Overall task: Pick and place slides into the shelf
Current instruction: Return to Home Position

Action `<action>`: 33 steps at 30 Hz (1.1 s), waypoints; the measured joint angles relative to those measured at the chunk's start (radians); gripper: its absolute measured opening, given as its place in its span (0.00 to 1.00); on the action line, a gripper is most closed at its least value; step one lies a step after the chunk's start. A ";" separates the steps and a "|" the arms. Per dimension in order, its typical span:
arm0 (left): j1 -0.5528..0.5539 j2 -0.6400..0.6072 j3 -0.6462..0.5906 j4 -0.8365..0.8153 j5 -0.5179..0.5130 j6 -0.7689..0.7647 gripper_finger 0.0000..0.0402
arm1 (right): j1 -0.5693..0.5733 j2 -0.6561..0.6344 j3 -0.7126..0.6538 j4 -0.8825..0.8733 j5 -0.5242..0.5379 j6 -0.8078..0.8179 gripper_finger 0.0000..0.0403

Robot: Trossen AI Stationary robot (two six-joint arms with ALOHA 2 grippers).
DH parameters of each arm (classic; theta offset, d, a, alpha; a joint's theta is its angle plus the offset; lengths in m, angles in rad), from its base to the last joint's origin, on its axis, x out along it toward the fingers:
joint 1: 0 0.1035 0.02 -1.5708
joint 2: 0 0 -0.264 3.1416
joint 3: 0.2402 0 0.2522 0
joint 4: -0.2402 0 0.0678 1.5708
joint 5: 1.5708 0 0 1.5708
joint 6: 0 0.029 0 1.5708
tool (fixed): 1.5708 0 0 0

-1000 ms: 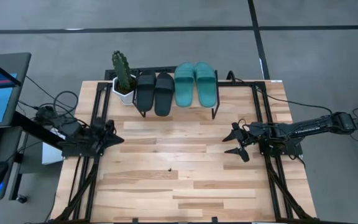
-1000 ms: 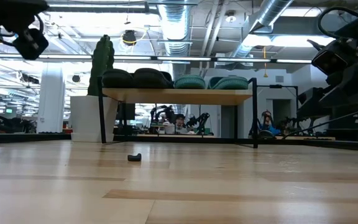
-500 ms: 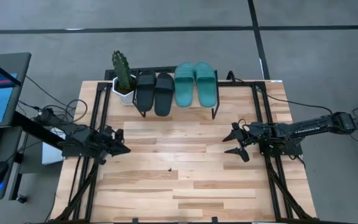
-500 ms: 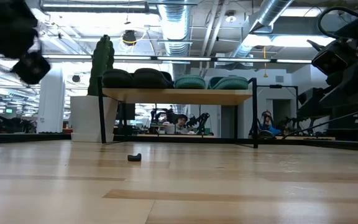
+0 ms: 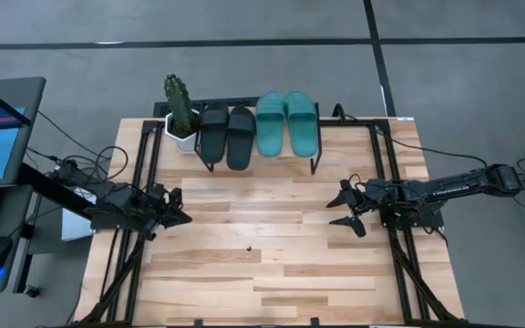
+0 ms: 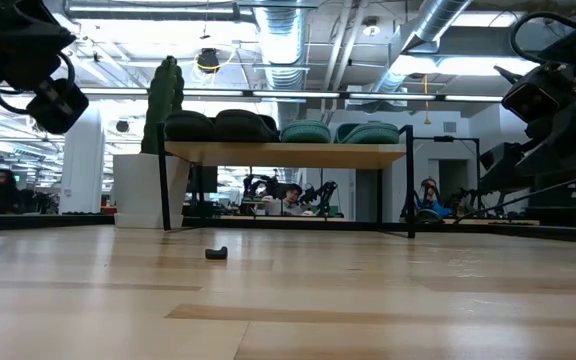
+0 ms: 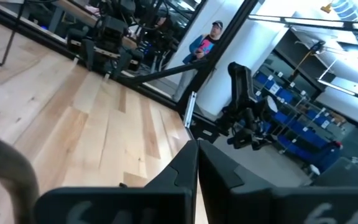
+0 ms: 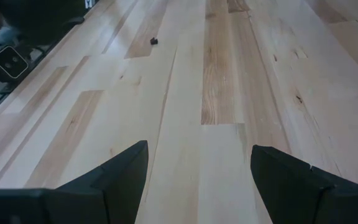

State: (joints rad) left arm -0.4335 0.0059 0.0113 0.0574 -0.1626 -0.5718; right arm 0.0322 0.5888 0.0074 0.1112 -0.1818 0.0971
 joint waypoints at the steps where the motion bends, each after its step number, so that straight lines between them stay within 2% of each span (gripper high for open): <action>1: 0.000 0.004 0.000 0.000 -0.004 0.002 0.00 | 0.000 0.000 0.000 0.000 0.000 0.000 0.67; 33: 0.000 0.012 -0.001 0.001 -0.009 0.026 0.00 | 0.000 0.000 0.000 0.000 0.000 0.000 0.67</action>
State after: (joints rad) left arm -0.4339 0.0177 0.0098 0.0582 -0.1711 -0.5453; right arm 0.0323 0.5888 0.0074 0.1108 -0.1818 0.0975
